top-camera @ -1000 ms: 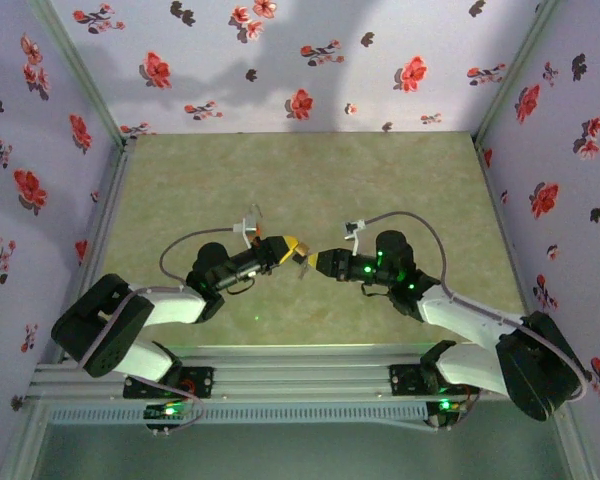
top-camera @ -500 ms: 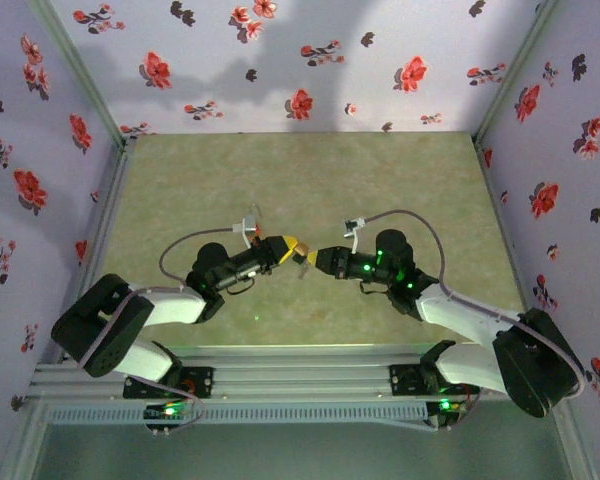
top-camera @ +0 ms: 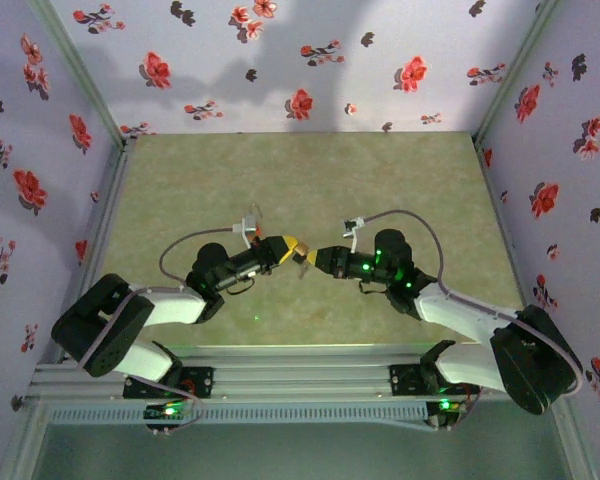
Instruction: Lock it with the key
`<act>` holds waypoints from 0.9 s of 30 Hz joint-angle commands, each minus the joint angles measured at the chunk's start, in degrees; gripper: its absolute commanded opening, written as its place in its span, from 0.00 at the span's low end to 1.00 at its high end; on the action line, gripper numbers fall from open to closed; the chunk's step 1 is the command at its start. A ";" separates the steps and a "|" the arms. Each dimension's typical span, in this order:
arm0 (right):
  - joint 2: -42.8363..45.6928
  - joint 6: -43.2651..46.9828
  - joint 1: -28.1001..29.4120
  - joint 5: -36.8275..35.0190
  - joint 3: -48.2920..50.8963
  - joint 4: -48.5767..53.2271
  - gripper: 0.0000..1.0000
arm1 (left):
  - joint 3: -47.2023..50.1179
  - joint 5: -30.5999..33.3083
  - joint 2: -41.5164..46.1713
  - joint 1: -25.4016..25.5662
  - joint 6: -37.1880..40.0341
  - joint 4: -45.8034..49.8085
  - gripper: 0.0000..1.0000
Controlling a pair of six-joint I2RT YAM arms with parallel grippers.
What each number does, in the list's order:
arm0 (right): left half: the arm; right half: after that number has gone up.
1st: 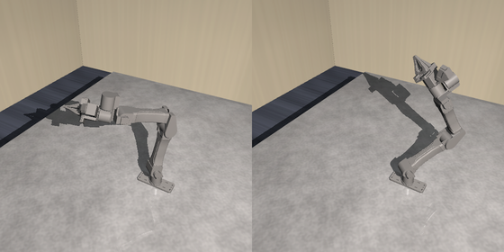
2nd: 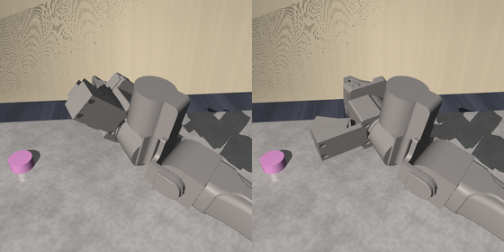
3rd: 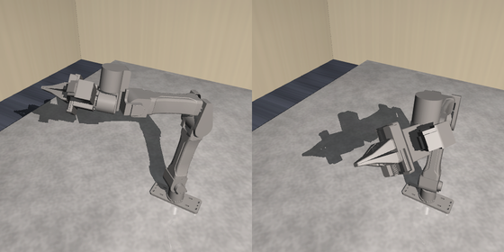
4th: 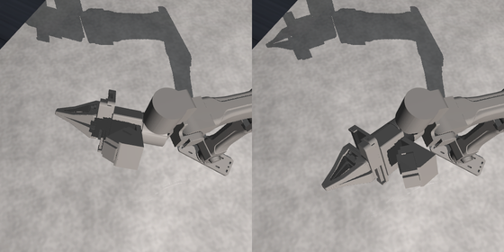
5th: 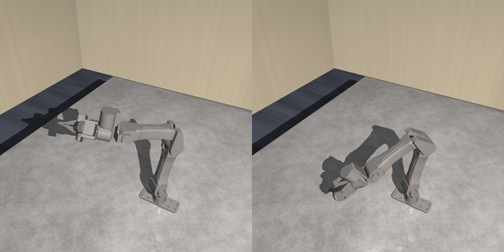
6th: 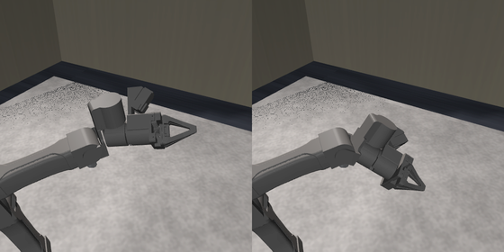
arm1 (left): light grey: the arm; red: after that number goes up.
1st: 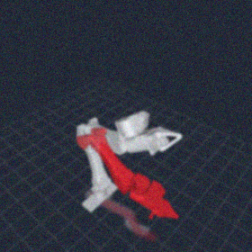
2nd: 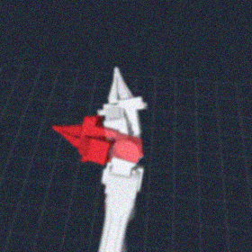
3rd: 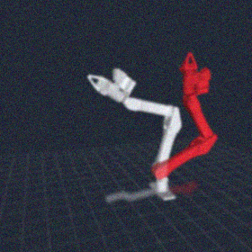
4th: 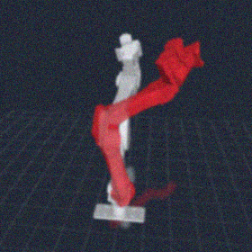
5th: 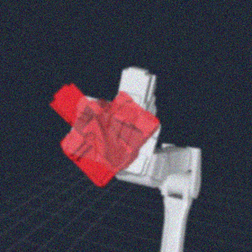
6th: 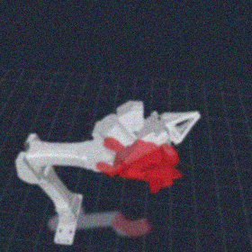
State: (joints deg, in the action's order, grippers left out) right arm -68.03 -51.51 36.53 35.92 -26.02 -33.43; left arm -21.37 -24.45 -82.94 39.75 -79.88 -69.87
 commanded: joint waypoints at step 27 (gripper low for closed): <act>1.78 -2.23 1.08 -2.34 4.08 -4.43 0.00 | 0.54 4.47 0.05 -0.31 -0.02 -3.79 0.00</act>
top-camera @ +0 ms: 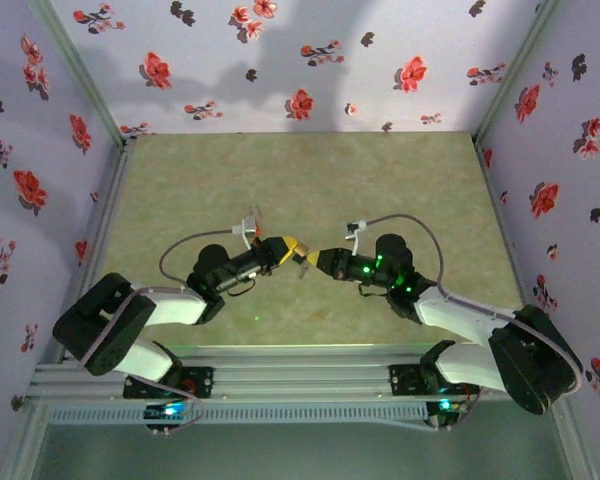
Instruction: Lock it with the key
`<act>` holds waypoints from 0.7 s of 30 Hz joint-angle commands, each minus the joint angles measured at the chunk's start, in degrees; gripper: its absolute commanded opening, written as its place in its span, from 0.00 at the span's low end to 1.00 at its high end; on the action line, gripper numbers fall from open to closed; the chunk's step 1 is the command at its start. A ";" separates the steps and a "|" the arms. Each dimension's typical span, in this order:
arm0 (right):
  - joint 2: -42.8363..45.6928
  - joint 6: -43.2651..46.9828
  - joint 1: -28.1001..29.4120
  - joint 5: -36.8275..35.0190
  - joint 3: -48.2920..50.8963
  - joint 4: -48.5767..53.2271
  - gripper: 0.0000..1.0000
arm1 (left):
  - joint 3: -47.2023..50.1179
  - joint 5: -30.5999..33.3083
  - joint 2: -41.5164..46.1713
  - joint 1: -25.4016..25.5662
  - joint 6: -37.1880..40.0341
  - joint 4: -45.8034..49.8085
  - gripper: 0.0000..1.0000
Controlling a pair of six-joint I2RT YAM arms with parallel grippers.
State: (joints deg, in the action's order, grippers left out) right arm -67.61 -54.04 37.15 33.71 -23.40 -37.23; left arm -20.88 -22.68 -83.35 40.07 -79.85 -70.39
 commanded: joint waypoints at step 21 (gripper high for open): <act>7.67 2.49 0.65 -1.05 3.54 6.01 0.00 | -1.61 2.68 -1.38 -1.05 -1.01 -3.17 0.00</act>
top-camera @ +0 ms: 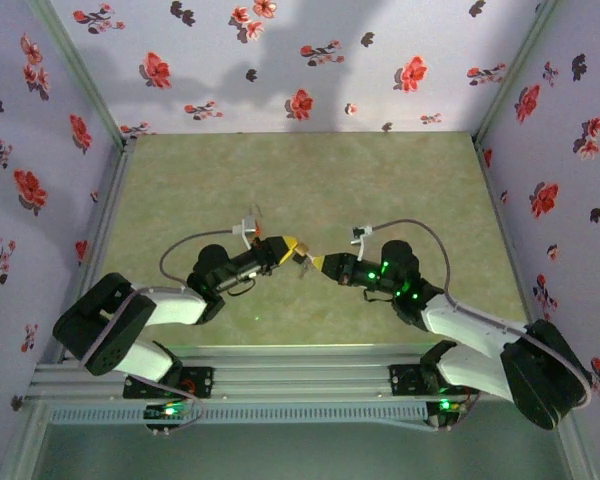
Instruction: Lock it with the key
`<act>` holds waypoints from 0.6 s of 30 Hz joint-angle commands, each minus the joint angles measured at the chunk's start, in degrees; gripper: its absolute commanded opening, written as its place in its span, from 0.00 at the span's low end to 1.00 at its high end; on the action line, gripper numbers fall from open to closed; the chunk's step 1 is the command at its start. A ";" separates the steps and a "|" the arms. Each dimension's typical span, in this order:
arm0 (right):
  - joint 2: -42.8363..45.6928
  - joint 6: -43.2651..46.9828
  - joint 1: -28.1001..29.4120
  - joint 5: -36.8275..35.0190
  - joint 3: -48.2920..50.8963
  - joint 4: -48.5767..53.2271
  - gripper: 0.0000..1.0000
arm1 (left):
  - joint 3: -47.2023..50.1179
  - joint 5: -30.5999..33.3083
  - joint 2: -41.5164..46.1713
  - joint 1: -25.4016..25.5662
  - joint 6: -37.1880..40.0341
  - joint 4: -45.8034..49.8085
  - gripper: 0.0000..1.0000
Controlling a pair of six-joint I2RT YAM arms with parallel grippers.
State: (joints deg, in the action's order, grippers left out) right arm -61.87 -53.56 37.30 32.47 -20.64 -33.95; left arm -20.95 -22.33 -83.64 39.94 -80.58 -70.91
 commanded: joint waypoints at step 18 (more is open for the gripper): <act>22.16 16.72 -2.65 -14.61 -8.16 40.66 0.00 | -13.37 -8.47 -15.22 -4.61 -1.03 1.24 0.00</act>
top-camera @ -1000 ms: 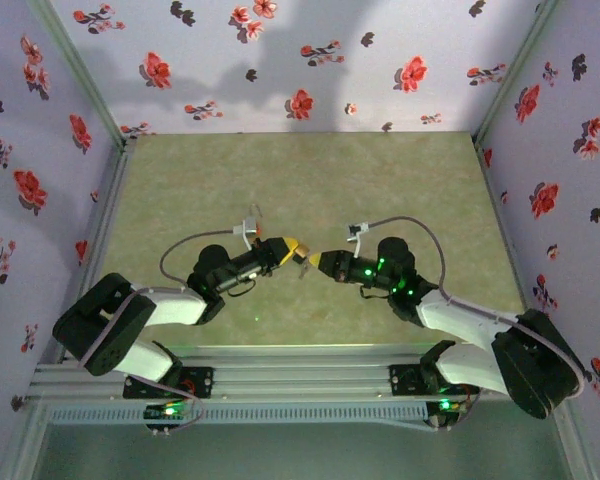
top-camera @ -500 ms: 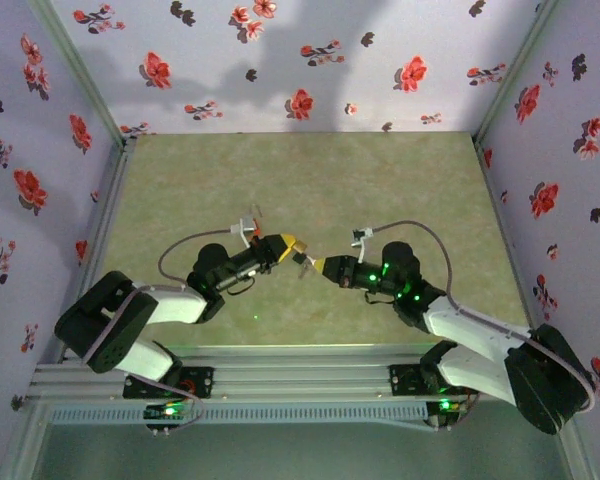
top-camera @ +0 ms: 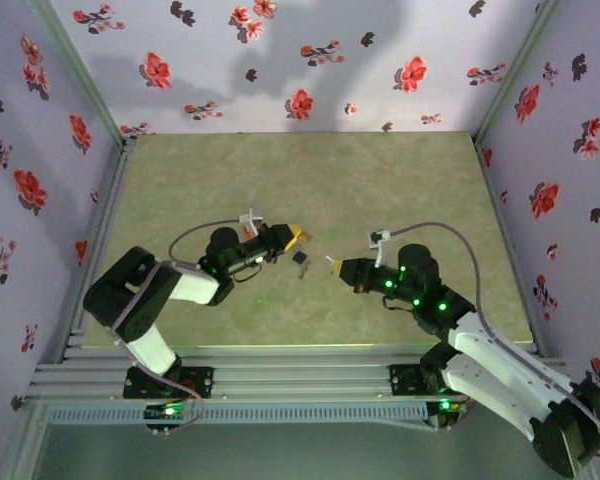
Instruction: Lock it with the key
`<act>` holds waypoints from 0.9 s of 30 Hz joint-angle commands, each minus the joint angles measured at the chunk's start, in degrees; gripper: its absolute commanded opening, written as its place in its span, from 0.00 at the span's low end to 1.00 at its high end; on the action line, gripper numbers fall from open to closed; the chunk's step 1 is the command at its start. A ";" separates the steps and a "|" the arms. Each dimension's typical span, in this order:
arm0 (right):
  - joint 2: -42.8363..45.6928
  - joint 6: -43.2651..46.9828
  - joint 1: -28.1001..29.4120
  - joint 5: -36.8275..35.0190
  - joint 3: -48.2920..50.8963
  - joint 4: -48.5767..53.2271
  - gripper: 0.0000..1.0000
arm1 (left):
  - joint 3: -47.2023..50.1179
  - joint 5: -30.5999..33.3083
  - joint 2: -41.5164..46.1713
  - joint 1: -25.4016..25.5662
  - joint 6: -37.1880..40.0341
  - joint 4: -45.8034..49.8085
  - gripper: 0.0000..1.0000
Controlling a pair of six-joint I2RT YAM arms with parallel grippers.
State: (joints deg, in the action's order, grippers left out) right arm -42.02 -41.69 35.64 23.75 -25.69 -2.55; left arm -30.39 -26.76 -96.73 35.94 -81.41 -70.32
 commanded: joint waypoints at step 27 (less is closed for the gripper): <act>14.49 8.65 -5.41 -19.00 -7.17 21.64 0.00 | -58.42 -7.81 -28.26 1.14 26.65 75.05 0.00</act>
State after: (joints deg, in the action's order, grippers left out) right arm -29.36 -34.00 30.63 6.81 -31.88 18.31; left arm -83.64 -34.50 -123.28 36.32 -59.27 -4.45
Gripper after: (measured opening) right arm 0.051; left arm 0.080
